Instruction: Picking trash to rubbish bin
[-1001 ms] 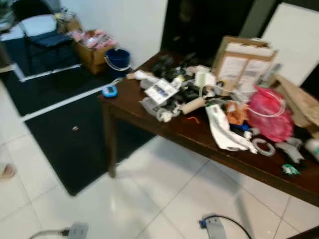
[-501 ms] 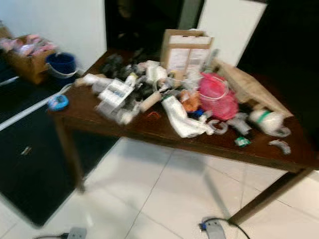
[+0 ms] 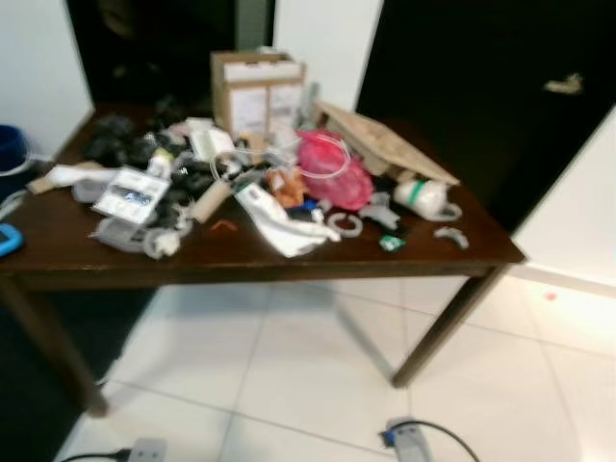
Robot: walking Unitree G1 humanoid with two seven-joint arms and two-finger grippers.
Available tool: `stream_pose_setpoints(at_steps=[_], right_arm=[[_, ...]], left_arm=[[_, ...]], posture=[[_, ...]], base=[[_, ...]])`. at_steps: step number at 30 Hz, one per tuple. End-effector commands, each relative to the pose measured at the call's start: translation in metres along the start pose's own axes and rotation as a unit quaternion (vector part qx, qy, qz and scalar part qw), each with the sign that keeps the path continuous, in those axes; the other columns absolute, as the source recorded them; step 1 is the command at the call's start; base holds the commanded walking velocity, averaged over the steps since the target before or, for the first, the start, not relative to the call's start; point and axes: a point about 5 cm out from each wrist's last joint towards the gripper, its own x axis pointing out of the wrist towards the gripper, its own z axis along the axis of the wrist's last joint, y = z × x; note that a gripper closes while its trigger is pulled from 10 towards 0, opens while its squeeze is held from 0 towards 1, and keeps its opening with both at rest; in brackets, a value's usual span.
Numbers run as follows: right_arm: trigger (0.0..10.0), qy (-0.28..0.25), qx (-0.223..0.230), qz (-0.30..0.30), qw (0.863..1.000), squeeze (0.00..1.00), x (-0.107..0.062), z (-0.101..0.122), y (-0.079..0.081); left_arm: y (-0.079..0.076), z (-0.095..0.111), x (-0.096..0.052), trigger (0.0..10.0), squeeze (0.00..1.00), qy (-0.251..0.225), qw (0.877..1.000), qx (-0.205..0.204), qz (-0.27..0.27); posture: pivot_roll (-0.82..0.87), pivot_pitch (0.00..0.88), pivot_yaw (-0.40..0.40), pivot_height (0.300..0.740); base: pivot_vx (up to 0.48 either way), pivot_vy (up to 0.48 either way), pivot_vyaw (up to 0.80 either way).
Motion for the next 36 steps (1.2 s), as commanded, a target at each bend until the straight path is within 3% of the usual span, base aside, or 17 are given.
stream_pose_setpoints(at_steps=[1, 5, 22, 36], right_arm=[[10.0, 0.008, 0.004, -0.003, 1.0, 0.0, -0.001, -0.005, -0.002], [10.0, 0.004, 0.01, -0.001, 1.0, 0.0, -0.001, -0.004, -0.002], [10.0, -0.017, 0.033, 0.017, 0.999, 0.0, 0.0, 0.004, 0.001], [10.0, -0.022, 0.034, 0.023, 0.999, 0.0, 0.0, 0.007, 0.001]], left_arm=[[-0.002, -0.001, 0.0, 10.0, 0.0, 0.003, 1.0, 0.004, -0.003], [-0.002, -0.002, 0.0, 10.0, 0.0, 0.004, 1.0, 0.003, -0.002], [0.0, -0.002, 0.0, 10.0, 0.0, 0.006, 1.0, -0.003, 0.0], [0.0, -0.006, -0.001, 10.0, 0.0, 0.013, 1.0, -0.009, 0.001]], posture=[[0.12, 0.069, -0.051, 0.74], [0.12, 0.072, -0.05, 0.74], [0.12, 0.074, -0.048, 0.74], [0.13, 0.074, -0.053, 0.74]], base=[[0.0, 0.0, -0.8], [0.0, 0.0, -0.78], [0.0, 0.0, 0.0], [0.362, 0.0, 0.0]])
